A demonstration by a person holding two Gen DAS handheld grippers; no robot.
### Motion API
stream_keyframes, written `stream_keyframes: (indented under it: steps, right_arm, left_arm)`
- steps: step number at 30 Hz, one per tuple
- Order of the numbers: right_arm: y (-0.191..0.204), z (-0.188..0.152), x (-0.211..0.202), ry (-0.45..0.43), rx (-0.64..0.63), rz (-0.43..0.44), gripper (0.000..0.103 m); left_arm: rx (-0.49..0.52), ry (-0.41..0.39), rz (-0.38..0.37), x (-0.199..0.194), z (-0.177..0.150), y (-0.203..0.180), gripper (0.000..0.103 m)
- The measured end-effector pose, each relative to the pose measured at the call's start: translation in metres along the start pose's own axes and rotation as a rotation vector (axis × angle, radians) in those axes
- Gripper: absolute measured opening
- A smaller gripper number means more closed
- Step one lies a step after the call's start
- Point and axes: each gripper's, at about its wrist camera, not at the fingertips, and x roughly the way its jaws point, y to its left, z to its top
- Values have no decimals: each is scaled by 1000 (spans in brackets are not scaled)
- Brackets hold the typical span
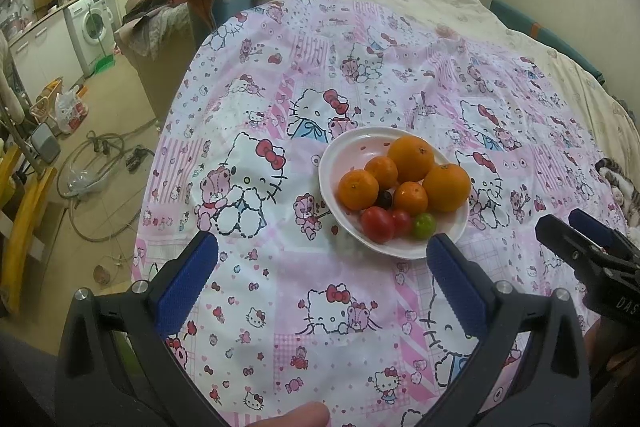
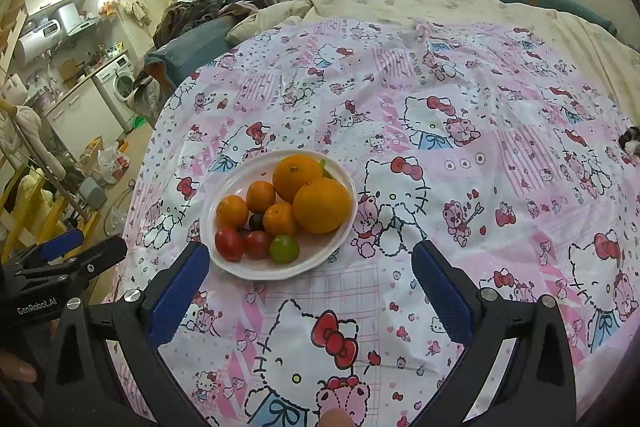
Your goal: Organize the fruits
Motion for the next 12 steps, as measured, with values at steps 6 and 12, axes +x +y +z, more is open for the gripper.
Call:
stream_keyframes:
  steps: [6, 12]
  right_arm:
    - [0, 0, 0, -2, -1, 1, 103]
    - [1, 0, 0, -3, -2, 1, 103]
  left_arm:
    - [-4, 3, 2, 0, -1, 1, 103]
    - [-1, 5, 3, 1, -1, 1, 103]
